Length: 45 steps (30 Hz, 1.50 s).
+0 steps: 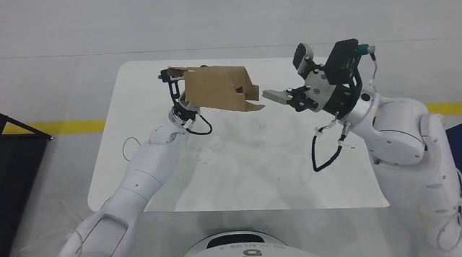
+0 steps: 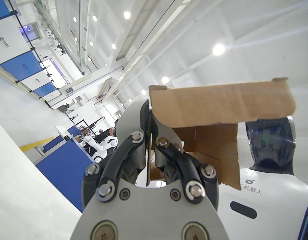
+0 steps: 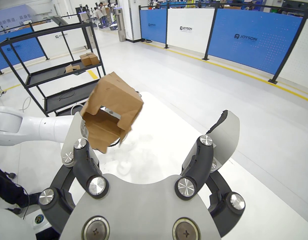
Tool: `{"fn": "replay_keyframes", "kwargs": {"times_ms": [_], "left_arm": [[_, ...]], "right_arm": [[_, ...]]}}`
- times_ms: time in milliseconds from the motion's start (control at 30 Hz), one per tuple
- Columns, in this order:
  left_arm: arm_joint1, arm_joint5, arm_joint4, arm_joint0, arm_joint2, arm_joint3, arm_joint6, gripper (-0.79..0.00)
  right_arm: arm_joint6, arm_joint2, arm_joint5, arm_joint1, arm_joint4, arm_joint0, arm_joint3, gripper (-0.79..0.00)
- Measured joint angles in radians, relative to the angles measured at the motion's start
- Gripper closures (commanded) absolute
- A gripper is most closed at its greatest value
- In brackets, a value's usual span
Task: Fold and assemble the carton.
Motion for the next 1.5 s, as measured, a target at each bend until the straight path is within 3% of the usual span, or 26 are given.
{"fn": "replay_keyframes", "kwargs": {"times_ms": [433, 933, 1300, 1500], "left_arm": [[0.006, 0.0, 0.039, -0.016, 0.008, -0.034, 0.0, 0.0], [0.01, 0.0, 0.019, -0.04, 0.045, -0.036, 0.0, 0.0], [0.006, 0.0, -0.017, -0.045, 0.08, -0.059, 0.0, 0.0], [0.01, 0.0, -0.019, -0.037, 0.077, -0.07, 0.0, 0.0]], "right_arm": [[0.106, -0.175, -0.052, -0.009, -0.01, 0.168, 0.099, -0.785], [0.108, -0.089, -0.165, 0.009, 0.099, 0.17, 0.133, -0.785], [0.108, -0.212, -0.284, 0.001, 0.124, 0.267, 0.205, -0.785], [0.088, -0.221, -0.319, 0.001, 0.184, 0.303, 0.217, -0.785]]}}
